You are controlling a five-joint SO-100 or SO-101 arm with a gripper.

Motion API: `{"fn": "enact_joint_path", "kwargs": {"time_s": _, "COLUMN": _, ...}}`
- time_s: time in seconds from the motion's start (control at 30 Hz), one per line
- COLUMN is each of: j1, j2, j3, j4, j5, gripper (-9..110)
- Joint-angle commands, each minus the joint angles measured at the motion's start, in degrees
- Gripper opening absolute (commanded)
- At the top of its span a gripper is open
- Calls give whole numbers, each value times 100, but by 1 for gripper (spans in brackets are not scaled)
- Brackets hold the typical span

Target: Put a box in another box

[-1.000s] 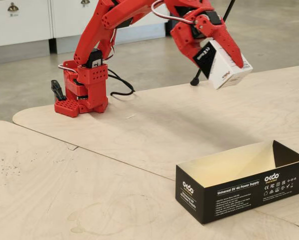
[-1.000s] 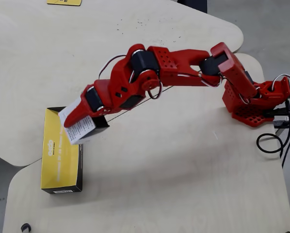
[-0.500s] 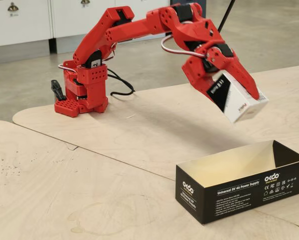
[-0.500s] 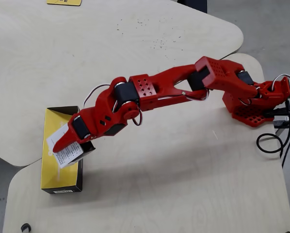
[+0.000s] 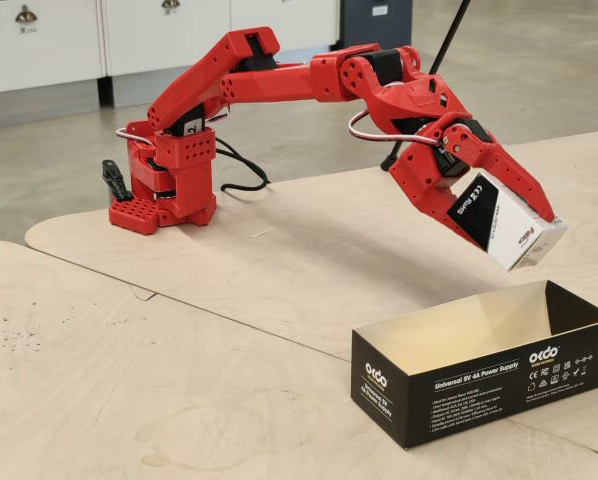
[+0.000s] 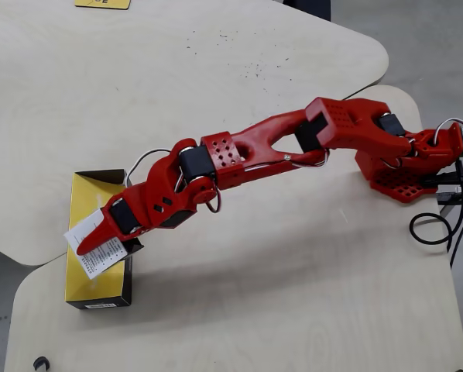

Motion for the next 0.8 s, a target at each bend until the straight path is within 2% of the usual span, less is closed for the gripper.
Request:
{"fn": "enact_joint_path", "kwargs": {"time_s": 0.0, "j1": 70, "j2": 396, "j3": 44, "j4": -123, "j5": 44, "gripper": 23}}
{"fn": "enact_joint_path", "kwargs": {"time_s": 0.4, "j1": 158, "j2": 650, "j3": 712, "j4": -387, "j5": 9, "gripper": 36}}
{"fn": "enact_joint_path", "kwargs": {"time_s": 0.77, "j1": 237, "j2": 896, "j3": 721, "j4": -229, "j5": -185, "gripper": 40}}
